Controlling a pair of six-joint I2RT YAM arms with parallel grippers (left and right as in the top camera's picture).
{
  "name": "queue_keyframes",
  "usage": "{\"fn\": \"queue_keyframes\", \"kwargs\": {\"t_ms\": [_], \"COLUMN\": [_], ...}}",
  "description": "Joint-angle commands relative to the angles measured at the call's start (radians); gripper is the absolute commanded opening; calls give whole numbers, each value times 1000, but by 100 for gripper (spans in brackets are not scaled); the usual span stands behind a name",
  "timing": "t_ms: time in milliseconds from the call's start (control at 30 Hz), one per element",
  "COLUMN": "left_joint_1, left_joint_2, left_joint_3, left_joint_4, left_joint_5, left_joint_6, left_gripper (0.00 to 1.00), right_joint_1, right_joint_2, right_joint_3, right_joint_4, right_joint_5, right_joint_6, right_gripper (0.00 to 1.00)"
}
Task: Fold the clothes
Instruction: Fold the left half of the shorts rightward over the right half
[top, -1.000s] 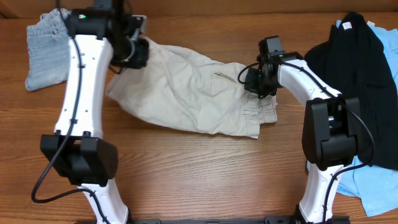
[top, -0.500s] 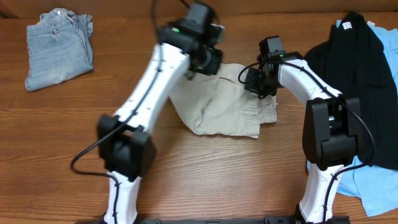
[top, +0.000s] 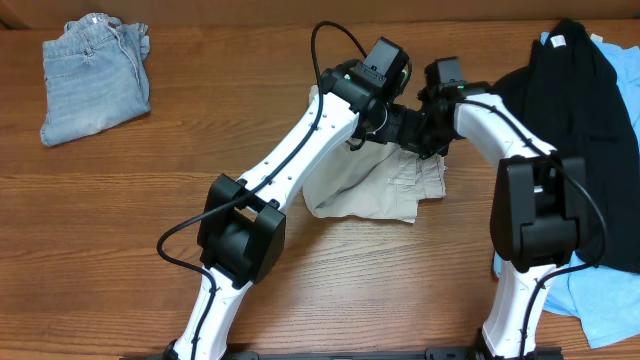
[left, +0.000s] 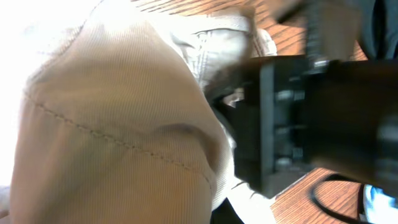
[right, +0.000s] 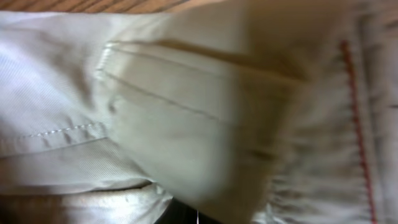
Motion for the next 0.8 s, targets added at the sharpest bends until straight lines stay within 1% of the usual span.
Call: {"fn": "queue_keyframes", "kwargs": {"t_ms": [0, 33, 67, 100, 133, 200, 233, 300, 367, 433, 567, 600, 700, 733, 767], "left_joint_1": [-1, -4, -7, -11, -12, -14, -13, -13, -14, -13, -3, 8, 56, 97, 117], "left_joint_2": [3, 3, 3, 3, 3, 3, 2, -1, -2, -3, -8, -15, -36, -48, -54], "left_joint_3": [23, 23, 23, 23, 23, 23, 25, 49, 111, 193, 441, 534, 731, 818, 851], "left_joint_4": [13, 16, 19, 26, 32, 51, 64, 74, 53, 11, -123, -173, -296, -365, -395], "left_joint_5": [3, 6, 6, 6, 6, 14, 34, 82, 108, 109, 107, 90, 0, -58, -83], "left_joint_6": [-30, -29, -29, -27, -20, -8, -6, 6, 9, 9, 37, 42, 42, 43, 52], "left_gripper": [4, 8, 21, 38, 47, 76, 87, 100, 100, 100, 100, 100, 100, 100, 100], "right_joint_1": [-53, -64, -79, -100, -112, -147, -166, -198, -229, -247, -254, -250, -227, -196, -174], "right_joint_2": [-94, -123, -159, -209, -236, -306, -340, -394, -447, -476, -478, -472, -448, -430, -420], "right_joint_3": [87, 106, 129, 160, 177, 223, 243, 267, 270, 270, 266, 256, 246, 245, 245], "right_joint_4": [-29, -42, -58, -80, -93, -129, -146, -170, -186, -209, -253, -261, -271, -268, -264], "right_joint_5": [-86, -95, -103, -103, -102, -101, -101, -101, -101, -101, -101, -101, -108, -152, -169], "right_joint_6": [4, 4, 4, 4, 4, 3, 0, -5, -8, -8, -50, -62, -98, -167, -207], "right_gripper": [4, 4, 4, 4, 5, 14, 20, 29, 32, 33, 38, 40, 42, 49, 54]}}
